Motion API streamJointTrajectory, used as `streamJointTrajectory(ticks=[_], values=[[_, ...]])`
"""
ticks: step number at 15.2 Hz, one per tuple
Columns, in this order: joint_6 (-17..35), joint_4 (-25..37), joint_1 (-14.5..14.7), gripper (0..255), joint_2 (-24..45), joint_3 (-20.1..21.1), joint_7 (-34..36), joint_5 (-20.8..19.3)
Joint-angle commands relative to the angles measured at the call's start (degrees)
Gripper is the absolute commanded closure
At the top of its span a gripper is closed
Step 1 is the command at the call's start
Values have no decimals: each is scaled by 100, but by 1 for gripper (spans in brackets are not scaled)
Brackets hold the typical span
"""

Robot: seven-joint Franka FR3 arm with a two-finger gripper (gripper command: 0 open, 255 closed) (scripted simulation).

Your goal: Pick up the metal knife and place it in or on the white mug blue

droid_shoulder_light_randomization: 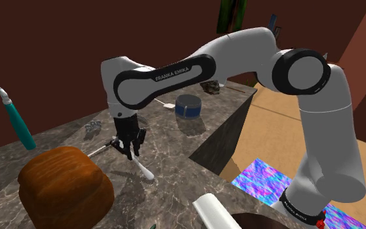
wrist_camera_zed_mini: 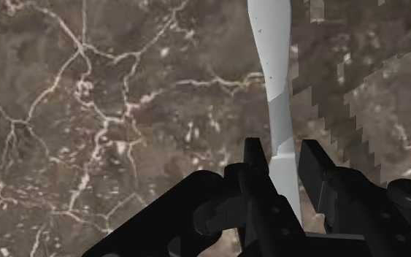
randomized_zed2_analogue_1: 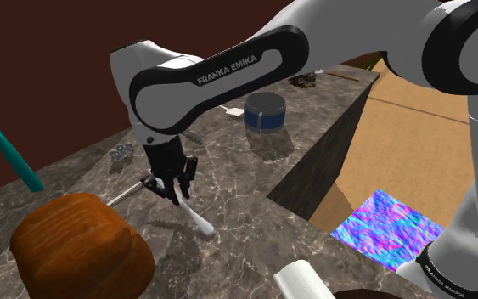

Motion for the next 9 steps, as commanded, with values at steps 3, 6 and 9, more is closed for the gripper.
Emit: streamJointTrajectory(ticks=[3, 6, 9], values=[[-265, 187, 1, 255, -82, 22, 2, 34], [-470, 346, 5, 255, -133, 36, 5, 55], [-680, 521, 12, 255, -173, 48, 10, 72]])
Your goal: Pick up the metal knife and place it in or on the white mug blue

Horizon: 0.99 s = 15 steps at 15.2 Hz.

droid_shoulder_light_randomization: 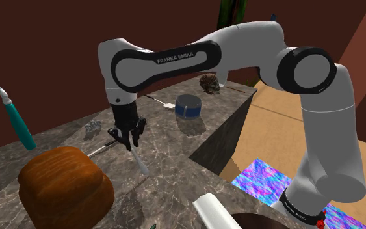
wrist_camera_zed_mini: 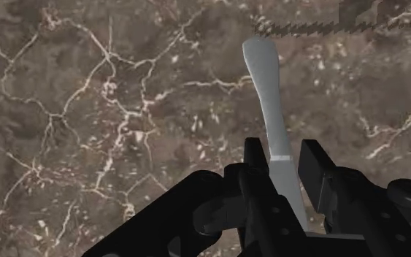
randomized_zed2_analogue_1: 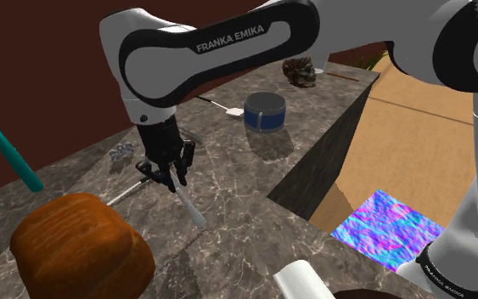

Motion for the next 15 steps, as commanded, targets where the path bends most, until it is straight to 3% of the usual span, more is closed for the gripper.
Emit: streamJointTrajectory(ticks=[1, 15], values=[[-146, 129, 4, 255, -17, 5, -1, 8], [-1208, 1218, 116, 255, -4, 38, 57, 13]])
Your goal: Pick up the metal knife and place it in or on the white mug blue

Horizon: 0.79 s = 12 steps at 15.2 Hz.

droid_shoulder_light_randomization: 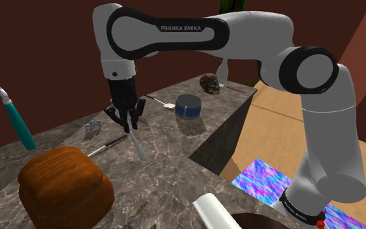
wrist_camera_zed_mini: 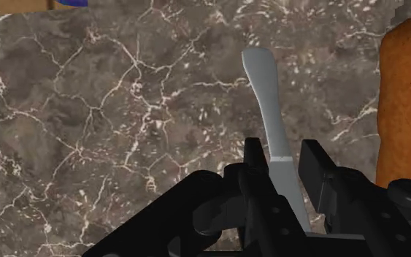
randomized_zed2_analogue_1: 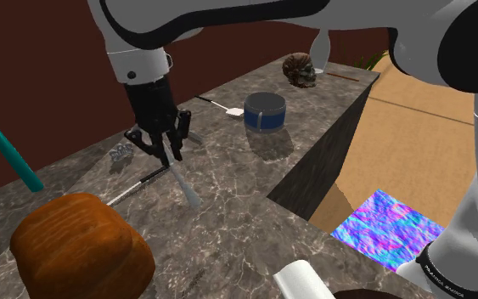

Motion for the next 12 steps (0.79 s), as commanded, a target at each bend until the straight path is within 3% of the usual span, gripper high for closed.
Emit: streamJointTrajectory(ticks=[1, 12], values=[[-47, -39, -109, 255, -79, -24, -121, 23], [66, -878, -1233, 255, -763, -392, -1509, 175]])
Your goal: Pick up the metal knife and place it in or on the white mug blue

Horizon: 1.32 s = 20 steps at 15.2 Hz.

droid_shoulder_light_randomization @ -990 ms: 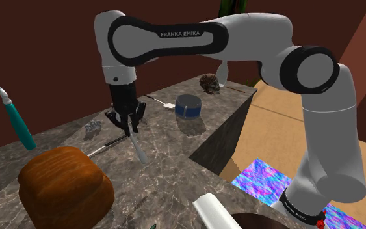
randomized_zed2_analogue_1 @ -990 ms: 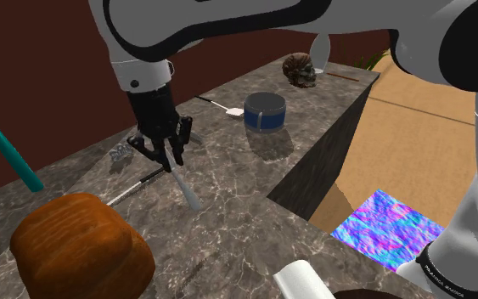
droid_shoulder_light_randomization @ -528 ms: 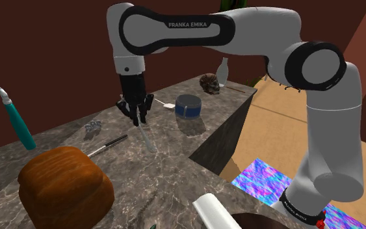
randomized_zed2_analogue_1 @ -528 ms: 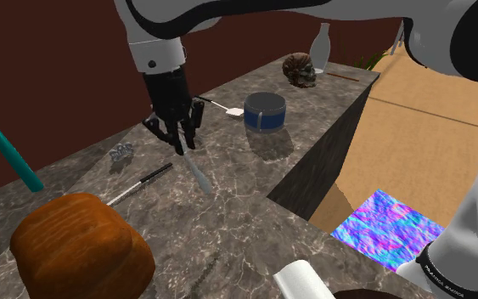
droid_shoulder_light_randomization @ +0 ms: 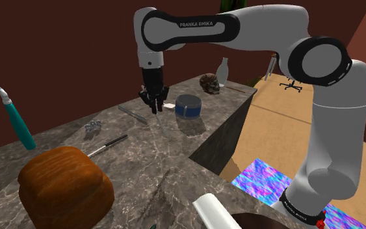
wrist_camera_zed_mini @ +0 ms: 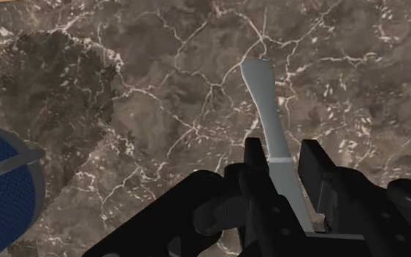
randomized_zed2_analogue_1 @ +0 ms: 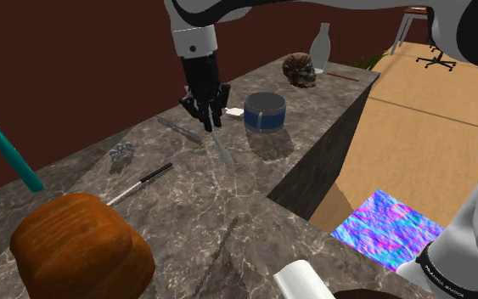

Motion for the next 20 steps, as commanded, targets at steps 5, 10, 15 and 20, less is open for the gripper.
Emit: streamJointTrajectory(ticks=[5, 10, 15, 20], values=[[-91, 13, -495, 255, -57, -249, -743, -40], [-196, 195, -872, 255, 32, -464, -1339, -114], [-363, 602, -1215, 255, 277, -673, -1911, -220], [-620, 1286, -1521, 255, 701, -870, -2464, -347]])
